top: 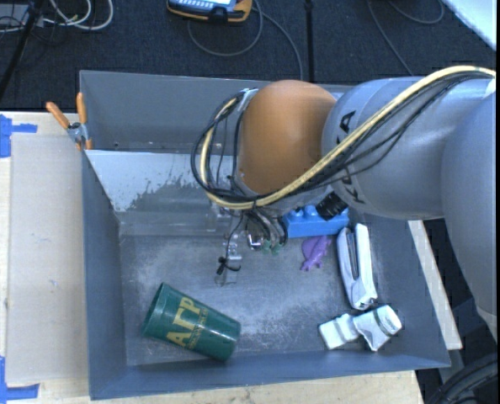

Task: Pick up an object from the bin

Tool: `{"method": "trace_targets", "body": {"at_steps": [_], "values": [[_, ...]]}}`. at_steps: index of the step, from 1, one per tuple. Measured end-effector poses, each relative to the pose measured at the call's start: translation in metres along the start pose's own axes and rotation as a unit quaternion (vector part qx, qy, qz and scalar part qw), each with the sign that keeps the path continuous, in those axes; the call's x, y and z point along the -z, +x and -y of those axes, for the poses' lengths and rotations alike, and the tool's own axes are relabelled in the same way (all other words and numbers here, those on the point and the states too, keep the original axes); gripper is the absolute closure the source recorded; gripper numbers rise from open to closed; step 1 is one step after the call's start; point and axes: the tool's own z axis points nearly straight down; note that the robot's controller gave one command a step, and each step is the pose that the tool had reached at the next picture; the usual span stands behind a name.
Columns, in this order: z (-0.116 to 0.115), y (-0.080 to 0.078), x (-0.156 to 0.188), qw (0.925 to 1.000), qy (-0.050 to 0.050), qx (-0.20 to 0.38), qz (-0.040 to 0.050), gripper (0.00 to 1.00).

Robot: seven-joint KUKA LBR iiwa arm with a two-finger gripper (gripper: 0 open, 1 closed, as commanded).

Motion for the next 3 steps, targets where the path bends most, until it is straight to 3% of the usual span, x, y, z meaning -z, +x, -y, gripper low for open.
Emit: {"method": "trace_targets", "body": {"at_steps": [1,2,3], "values": [[0.001,-0.002,0.005,1.0000,-0.001,-0.002,0.0040,0.00],[-0.003,0.043,-0.062,0.9995,-0.001,-0.031,0.0027,0.00],[-0.012,0.055,-0.080,0.9991,0.001,-0.042,0.0025,0.00]]}}
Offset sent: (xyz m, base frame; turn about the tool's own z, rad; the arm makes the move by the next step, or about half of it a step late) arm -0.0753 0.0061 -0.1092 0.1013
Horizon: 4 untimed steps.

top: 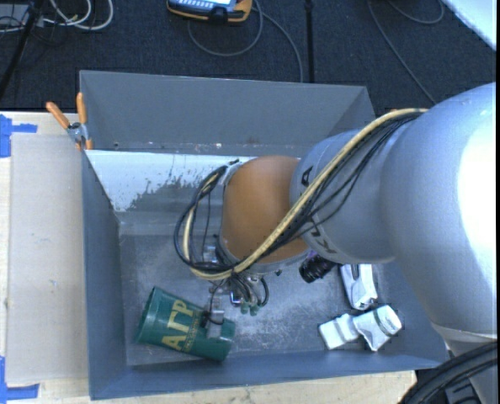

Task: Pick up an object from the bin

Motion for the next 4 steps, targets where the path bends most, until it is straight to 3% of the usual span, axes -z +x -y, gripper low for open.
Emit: {"method": "trace_targets", "body": {"at_steps": [1,2,3,4], "values": [[-0.033,0.013,0.004,0.9981,-0.001,0.061,0.0031,0.00],[-0.077,0.033,-0.015,0.9873,0.001,0.159,0.0027,0.00],[-0.080,0.048,-0.019,0.9917,-0.008,0.127,0.0152,1.00],[-0.080,0.048,-0.019,0.9917,-0.008,0.127,0.0152,1.00]]}}
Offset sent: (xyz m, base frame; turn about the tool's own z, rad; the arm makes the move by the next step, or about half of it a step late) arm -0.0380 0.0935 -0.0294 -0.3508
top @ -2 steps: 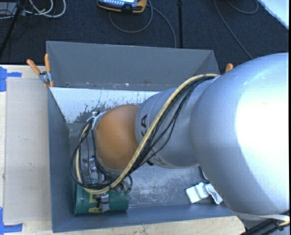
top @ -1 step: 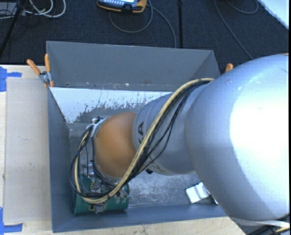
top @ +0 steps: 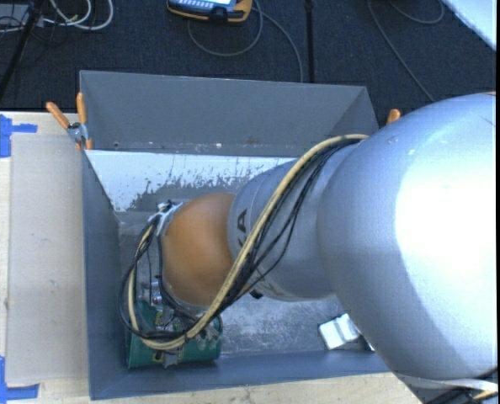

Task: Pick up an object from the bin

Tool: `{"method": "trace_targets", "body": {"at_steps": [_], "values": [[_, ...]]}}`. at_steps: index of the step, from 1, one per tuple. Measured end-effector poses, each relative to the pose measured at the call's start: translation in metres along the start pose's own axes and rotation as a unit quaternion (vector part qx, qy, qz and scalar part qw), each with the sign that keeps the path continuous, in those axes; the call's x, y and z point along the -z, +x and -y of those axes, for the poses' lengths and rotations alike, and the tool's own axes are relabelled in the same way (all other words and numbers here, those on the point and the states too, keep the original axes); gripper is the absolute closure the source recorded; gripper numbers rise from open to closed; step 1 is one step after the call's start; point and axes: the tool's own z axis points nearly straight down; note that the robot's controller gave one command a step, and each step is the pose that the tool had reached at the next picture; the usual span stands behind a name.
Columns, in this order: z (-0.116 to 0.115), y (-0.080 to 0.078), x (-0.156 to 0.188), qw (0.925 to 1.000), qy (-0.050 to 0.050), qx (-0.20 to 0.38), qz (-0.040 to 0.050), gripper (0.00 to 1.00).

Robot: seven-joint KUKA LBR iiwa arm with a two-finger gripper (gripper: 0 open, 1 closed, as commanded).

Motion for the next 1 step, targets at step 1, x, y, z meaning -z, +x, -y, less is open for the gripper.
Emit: {"method": "trace_targets", "body": {"at_steps": [1], "values": [[0.0000,0.0007,0.0041,1.0000,0.000,0.000,-0.0014,1.00]]}}
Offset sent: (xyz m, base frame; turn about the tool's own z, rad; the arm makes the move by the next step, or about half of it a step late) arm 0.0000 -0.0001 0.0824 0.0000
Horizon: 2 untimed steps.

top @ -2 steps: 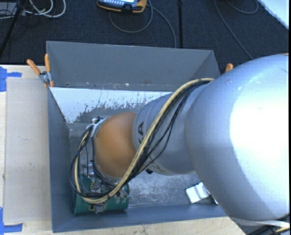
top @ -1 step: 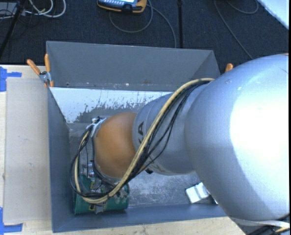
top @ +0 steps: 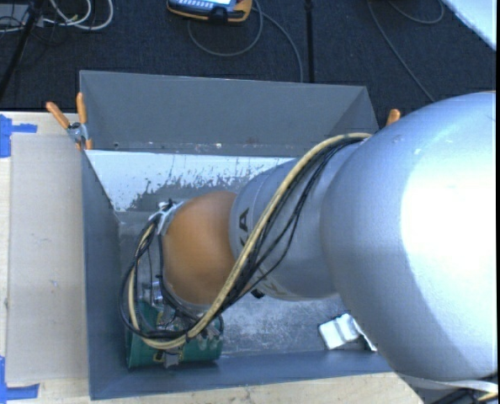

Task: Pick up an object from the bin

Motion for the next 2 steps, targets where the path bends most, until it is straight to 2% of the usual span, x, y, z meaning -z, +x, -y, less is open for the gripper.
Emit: {"method": "trace_targets", "body": {"at_steps": [1,2], "values": [[0.000,0.001,0.016,1.0000,0.000,0.000,0.0001,1.00],[0.002,-0.005,0.042,1.0000,0.000,-0.002,0.0090,1.00]]}}
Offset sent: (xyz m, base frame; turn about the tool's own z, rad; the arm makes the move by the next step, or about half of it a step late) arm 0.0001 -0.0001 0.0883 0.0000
